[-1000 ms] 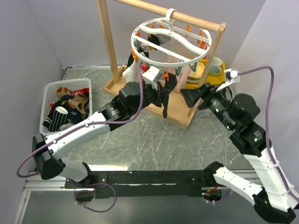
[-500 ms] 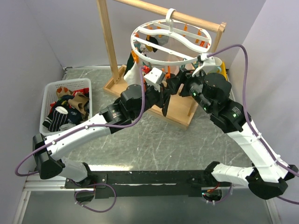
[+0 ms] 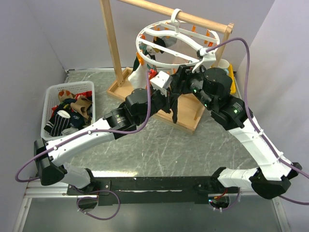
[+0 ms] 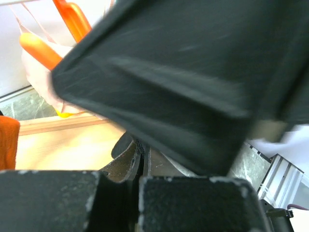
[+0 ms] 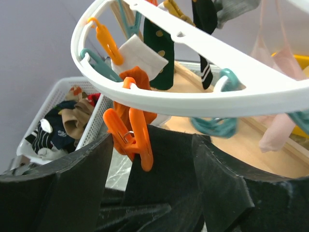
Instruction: Remove the socks clipped to the hanger
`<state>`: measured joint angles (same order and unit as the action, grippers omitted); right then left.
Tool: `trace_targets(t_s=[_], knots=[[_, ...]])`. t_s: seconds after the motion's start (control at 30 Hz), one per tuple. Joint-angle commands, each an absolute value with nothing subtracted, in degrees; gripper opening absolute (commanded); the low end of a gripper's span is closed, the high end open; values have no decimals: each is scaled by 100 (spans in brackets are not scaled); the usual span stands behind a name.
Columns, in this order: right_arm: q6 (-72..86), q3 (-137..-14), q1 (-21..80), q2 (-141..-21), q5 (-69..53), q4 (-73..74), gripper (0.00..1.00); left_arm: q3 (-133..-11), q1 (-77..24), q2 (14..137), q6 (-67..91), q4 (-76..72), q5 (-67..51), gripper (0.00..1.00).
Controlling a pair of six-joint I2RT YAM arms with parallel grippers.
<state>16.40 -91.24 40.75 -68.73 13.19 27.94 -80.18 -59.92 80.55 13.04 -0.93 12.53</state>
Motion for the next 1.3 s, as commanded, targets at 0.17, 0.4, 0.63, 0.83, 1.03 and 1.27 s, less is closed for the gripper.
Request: trace_targets(t_s=[0.17, 0.4, 0.63, 0.83, 1.03, 1.27], knots=[[1582, -9501, 4131, -7075, 1257, 2461, 47, -8376, -6117, 8033, 1213, -53, 1336, 1], [1468, -9501, 4122, -7023, 1345, 2435, 33, -8008, -6152, 7998, 1511, -105, 1257, 1], [1424, -9343, 4122, -6943, 1380, 2312, 33, -7822, -6179, 7954, 1661, -53, 1257, 1], [1415, -9404, 4131, -6952, 1354, 2312, 32, -7691, -6187, 7866, 1731, -18, 1195, 1], [1406, -9282, 4122, -6882, 1397, 2259, 34, -7410, -6187, 7656, 1837, 202, 1283, 1], [1336, -9001, 4113, -6627, 1555, 2285, 59, -7453, -6179, 7339, 1890, 1457, 2361, 1]])
